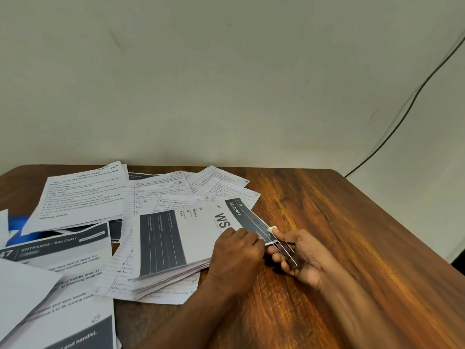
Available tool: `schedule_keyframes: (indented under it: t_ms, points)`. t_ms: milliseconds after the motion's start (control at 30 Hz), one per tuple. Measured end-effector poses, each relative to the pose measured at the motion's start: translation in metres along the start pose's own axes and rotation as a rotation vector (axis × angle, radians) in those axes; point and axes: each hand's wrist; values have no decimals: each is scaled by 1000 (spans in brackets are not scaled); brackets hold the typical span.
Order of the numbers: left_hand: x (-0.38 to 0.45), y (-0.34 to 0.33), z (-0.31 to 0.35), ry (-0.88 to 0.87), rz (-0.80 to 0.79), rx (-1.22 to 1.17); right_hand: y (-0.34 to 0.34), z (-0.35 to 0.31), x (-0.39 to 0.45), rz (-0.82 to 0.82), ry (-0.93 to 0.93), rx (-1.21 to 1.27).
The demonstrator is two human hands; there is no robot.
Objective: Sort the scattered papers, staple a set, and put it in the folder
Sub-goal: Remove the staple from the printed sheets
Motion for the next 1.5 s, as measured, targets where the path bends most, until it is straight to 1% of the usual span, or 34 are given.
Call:
schedule_keyframes:
  t_ms: [233, 333, 533, 633, 700, 767, 833, 867, 900, 967, 1033, 1067, 1133, 1267, 1300, 1333, 1400, 1433, 1467, 1500]
  points:
    - [0, -1, -1, 10, 5, 5, -4, 7, 4, 8, 81, 31]
    - [0, -1, 0, 16, 19, 7, -7, 10, 4, 37, 123, 39]
    - [-1, -2, 0, 5, 25, 16, -6, 13, 7, 93, 175, 15]
    - [-2, -1, -1, 4, 24, 27, -5, 11, 5, 71, 171, -35]
    - [-2, -1, -2, 18, 17, 27, -3, 5, 0, 63, 144, -145]
    - [-2, -1, -1, 29, 0, 38, 2, -3, -8, 96, 136, -257]
    - [-2, -2, 1, 40, -30, 45, 8, -10, -16, 170, 175, -321]
    - [-3, -2, 1, 46, -44, 41, 13, -12, -18, 234, 213, -367]
    - [-3, -2, 1, 54, -54, 37, 17, -12, -19, 318, 268, -457]
    - [-3, -1, 1, 67, -62, 44, 22, -7, -18, 451, 386, -762]
    - [-2, 0, 0, 72, -61, 49, 19, -1, -19, 521, 416, -1037]
    - [-3, 1, 0, 77, -58, 44, 15, 2, -20, 545, 417, -1103]
    - [-4, 1, 0, 88, -51, 21, 6, 6, -19, 564, 437, -1149]
    - [-5, 2, -1, 109, -61, -32, -5, 15, -21, 598, 458, -1150]
    - [-6, 1, 0, 114, -55, -57, -7, 17, -23, 608, 488, -1142]
    - [-6, 2, -1, 119, -52, -87, -8, 19, -25, 604, 565, -1120]
    - [-6, 1, -1, 134, -49, -146, -18, 25, -35, 529, 713, -982]
    - [-5, 1, 0, 137, -51, -172, -25, 28, -39, 464, 719, -851]
    - [-5, 1, 0, 143, -56, -189, -32, 31, -42, 387, 690, -709]
    - [-5, 0, 1, 145, -58, -209, -38, 33, -44, 347, 654, -605]
Point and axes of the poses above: each hand's wrist, its own x-axis towards the middle knuckle, its own y-axis out of the back of the hand, z = x × y, and after that the axes turned 10 degrees about x, right-handed
